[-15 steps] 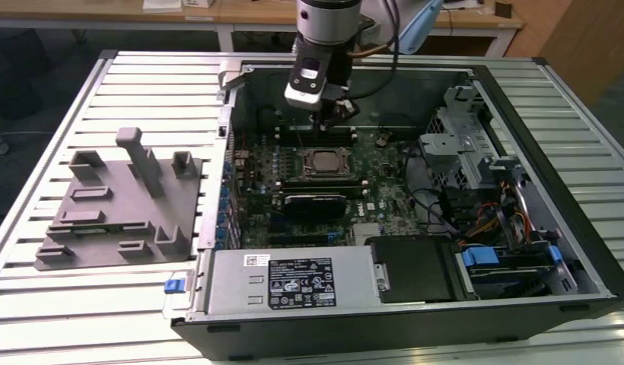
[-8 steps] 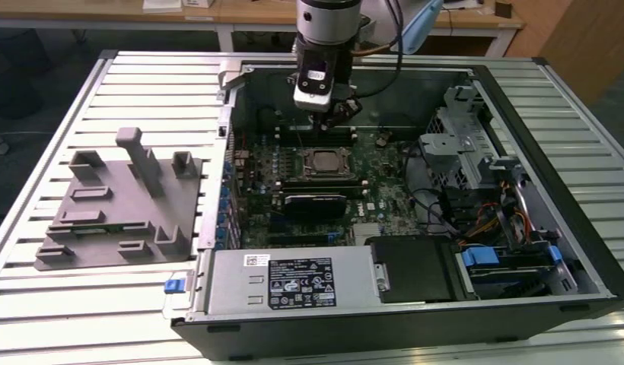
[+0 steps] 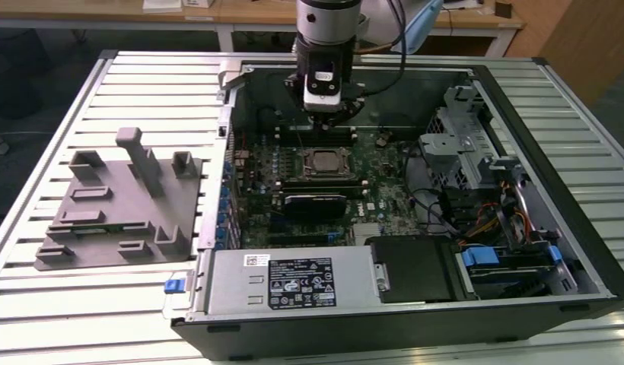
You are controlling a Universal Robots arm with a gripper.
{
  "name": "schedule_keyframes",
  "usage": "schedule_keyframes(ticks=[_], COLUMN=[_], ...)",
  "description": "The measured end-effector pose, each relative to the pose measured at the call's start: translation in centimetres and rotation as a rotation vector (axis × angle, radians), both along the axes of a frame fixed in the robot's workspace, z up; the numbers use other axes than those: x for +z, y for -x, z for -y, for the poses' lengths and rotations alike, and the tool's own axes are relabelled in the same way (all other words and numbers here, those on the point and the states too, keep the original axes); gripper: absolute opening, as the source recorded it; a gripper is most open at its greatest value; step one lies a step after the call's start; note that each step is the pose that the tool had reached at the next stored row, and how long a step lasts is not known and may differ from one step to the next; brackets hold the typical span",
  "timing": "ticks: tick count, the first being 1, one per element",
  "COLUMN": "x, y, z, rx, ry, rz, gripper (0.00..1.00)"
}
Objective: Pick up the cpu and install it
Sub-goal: 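Install the first cpu locking lever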
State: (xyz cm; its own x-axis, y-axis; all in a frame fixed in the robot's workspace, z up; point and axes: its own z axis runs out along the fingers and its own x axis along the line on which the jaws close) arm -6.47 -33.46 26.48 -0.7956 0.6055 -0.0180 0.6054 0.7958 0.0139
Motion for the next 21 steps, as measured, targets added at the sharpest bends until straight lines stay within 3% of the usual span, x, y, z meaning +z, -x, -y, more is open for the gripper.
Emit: schedule_keyframes(ticks=[21], x=[0.00], y=[0.00], z=[0.01], rx=[0.263], ry=[0.0000], rz=[0.0000], gripper=[0.11])
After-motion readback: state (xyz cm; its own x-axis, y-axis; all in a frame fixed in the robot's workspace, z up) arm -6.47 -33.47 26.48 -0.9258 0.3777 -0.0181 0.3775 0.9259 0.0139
